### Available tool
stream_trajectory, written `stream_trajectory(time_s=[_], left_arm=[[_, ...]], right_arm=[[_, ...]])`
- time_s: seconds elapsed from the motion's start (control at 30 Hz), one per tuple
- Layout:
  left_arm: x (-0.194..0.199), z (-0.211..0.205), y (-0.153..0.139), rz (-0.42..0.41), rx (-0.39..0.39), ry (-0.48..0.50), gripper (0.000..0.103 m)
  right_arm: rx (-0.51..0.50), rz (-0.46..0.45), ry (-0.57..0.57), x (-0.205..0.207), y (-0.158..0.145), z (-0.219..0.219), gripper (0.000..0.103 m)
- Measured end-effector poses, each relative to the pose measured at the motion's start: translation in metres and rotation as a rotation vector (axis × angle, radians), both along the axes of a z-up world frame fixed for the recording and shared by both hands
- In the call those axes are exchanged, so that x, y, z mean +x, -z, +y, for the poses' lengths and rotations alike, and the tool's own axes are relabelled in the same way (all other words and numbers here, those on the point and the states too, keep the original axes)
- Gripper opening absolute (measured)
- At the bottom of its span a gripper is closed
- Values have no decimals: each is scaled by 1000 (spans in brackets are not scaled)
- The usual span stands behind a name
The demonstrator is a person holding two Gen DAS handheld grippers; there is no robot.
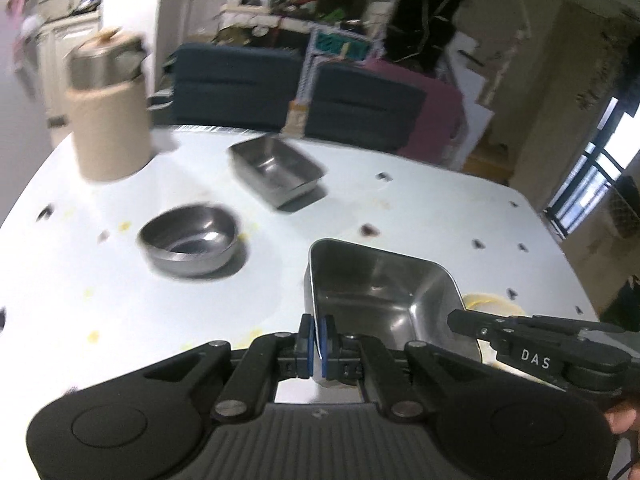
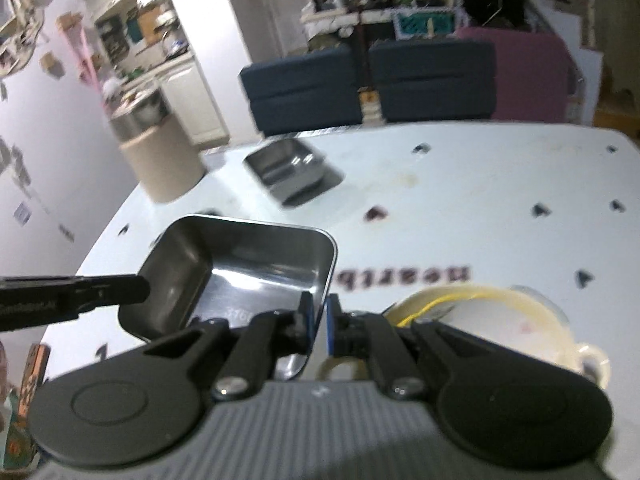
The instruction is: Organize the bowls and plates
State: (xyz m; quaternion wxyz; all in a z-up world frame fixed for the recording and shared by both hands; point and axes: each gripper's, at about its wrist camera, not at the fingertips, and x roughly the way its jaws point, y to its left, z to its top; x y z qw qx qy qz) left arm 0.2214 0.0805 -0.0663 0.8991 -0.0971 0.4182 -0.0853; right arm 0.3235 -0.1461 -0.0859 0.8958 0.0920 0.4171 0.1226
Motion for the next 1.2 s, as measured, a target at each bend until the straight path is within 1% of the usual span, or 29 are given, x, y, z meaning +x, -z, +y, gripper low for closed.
stream_trajectory(time_s=[0.17, 0.2, 0.27, 0.43, 0.53, 0.63, 0.83, 0.97, 1.2], left_arm=[[-7, 26, 19, 54, -6, -72, 3], [-7, 29, 23, 62, -6, -83, 3], [-9, 35, 28, 79, -4, -102, 3], [-10, 54, 43, 119, 2, -152, 3], [-9, 62, 50, 143, -3, -177, 3], [-3, 66, 56, 164, -4, -188, 3], [5, 64, 66, 200, 28, -183, 3], [8, 69, 70, 208, 35, -197, 3], [10, 74, 75, 231, 59, -212, 4]], right_arm=[[-7, 62, -53, 9, 15, 24, 8], [-9, 70, -59, 1, 19, 35, 8], [-11, 83, -74, -2, 23, 44, 8], [-16, 128, -97, 3, 35, 67, 8], [-27, 141, -115, 8, 43, 84, 8], [-20, 159, -120, 9, 48, 88, 9], [-28, 188, -119, 12, 54, 89, 9], [-18, 207, -118, 15, 59, 90, 9], [-30, 210, -156, 16, 62, 101, 9]])
